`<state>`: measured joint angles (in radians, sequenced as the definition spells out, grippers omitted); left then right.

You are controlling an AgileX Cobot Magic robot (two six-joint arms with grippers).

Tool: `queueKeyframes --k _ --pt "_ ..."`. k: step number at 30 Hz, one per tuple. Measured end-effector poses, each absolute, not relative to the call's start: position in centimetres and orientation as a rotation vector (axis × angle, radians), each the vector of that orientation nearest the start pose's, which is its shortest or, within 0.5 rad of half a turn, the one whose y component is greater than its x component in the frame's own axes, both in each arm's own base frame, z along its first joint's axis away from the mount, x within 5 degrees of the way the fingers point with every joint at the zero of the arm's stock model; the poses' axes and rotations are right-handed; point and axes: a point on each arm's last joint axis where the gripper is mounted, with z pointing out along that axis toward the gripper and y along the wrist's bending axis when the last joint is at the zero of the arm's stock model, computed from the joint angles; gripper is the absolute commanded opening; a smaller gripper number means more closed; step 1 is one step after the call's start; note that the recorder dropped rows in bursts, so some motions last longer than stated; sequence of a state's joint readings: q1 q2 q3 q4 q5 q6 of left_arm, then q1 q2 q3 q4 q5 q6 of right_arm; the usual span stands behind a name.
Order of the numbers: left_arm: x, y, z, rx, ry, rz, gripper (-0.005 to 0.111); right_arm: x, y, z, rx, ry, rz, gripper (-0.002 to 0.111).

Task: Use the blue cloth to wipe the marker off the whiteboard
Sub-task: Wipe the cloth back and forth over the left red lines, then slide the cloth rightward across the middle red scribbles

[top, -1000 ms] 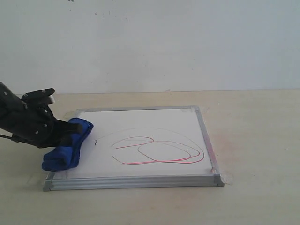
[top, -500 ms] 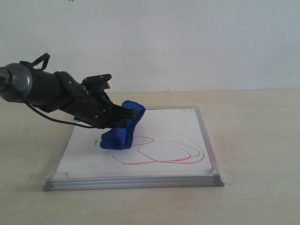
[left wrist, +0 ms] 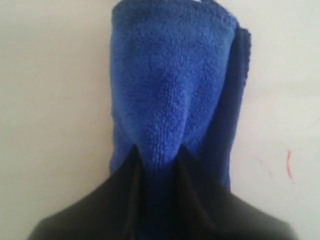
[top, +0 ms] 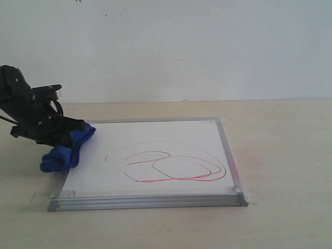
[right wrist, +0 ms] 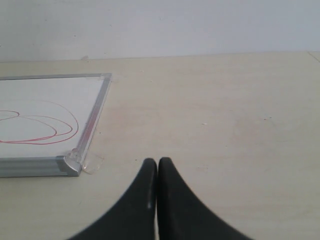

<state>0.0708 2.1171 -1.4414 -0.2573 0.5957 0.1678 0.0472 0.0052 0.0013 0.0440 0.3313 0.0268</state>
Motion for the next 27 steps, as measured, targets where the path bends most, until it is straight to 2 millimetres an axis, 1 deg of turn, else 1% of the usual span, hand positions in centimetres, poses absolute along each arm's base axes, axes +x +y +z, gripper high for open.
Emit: queueKeyframes --k 2,3,4,8,12,19,21,23,25,27 --pt "43.6 0.9 14.1 -0.075 2.733 -0.188 0.004 5.4 0.4 18.3 0.009 1.822 0.095 0.000" --pt "43.6 -0.3 14.0 -0.033 2.738 -0.191 0.004 5.4 0.4 18.3 0.009 1.822 0.095 0.000" --pt "43.6 -0.9 13.9 -0.012 2.739 -0.195 0.004 5.4 0.4 18.3 0.009 1.822 0.095 0.000" --pt "43.6 -4.9 12.7 0.123 2.737 -0.198 0.004 5.4 0.4 18.3 0.009 1.822 0.095 0.000" --pt "43.7 -8.9 12.1 0.250 2.695 -0.205 0.004 5.4 0.4 18.3 0.009 1.822 0.095 0.000" --pt "42.6 -16.1 11.9 0.435 2.615 -0.265 0.004 5.4 0.4 18.3 0.009 1.822 0.095 0.000" --pt "42.4 -17.5 12.1 0.471 2.598 -0.281 0.004 5.4 0.4 18.3 0.009 1.822 0.095 0.000" --pt "42.4 -18.3 12.2 0.486 2.596 -0.296 0.004 5.4 0.4 18.3 0.009 1.822 0.095 0.000" --pt "42.4 -18.6 12.3 0.494 2.598 -0.300 0.004 5.4 0.4 18.3 0.009 1.822 0.095 0.000" --pt "42.6 -18.3 12.3 0.491 2.605 -0.297 0.004 5.4 0.4 18.3 0.009 1.822 0.095 0.000"
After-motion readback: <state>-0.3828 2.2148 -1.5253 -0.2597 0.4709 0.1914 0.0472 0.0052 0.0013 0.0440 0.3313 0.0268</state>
